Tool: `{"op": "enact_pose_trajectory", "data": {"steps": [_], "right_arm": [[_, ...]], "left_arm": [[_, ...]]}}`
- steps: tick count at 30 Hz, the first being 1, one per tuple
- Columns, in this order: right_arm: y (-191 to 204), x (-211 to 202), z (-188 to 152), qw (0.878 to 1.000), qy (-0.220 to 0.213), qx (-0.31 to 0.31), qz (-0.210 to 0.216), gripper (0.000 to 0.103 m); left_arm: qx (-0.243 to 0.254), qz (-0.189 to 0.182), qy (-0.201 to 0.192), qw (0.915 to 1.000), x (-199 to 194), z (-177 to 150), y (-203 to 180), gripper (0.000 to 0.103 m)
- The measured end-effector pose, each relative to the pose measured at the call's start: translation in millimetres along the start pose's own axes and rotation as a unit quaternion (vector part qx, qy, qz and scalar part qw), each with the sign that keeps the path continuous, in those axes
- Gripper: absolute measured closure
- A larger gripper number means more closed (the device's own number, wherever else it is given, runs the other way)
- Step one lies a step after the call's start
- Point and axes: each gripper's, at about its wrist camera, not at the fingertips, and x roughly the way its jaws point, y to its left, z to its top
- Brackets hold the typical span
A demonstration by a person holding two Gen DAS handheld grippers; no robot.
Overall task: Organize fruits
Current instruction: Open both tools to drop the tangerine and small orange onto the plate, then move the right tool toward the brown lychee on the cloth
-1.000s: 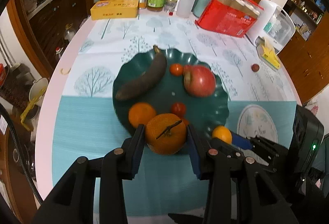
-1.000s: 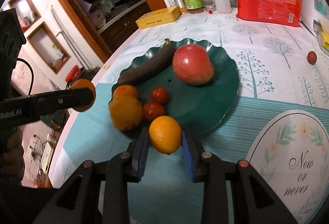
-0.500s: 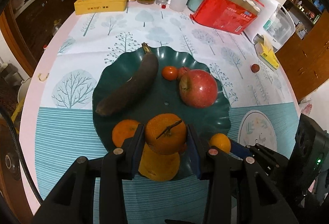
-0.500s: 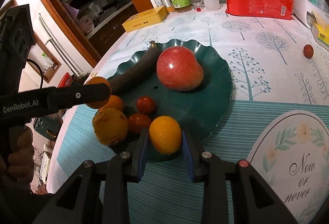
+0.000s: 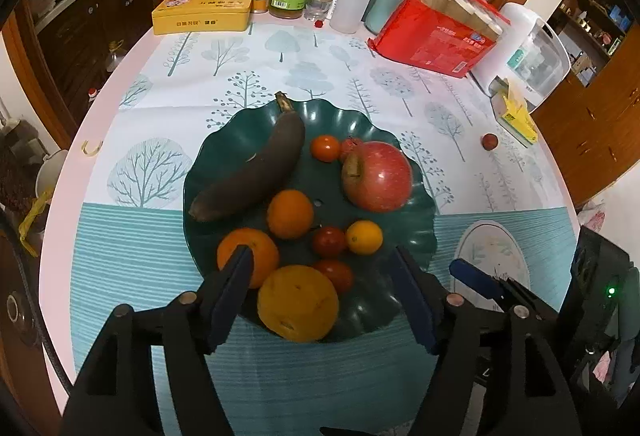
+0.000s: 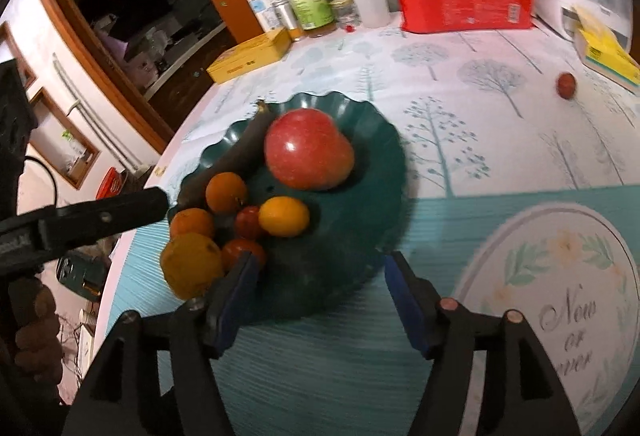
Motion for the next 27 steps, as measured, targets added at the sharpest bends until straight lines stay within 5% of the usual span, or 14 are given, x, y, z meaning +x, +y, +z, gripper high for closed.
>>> {"op": "enact_pose_trajectory", "data": {"steps": [16, 27], "right_arm": [[-77, -52, -32, 0.995, 0.022, 0.070, -0.071, 0.035], [-148, -88, -4, 0.993, 0.021, 0.063, -0.099, 0.035]], "left_arm": [[0.025, -0.009, 0.047, 0.9985, 10, -40, -65, 0.028], [0.000, -0.003, 0.039, 0.9992, 10, -42, -105, 0.027]]}}
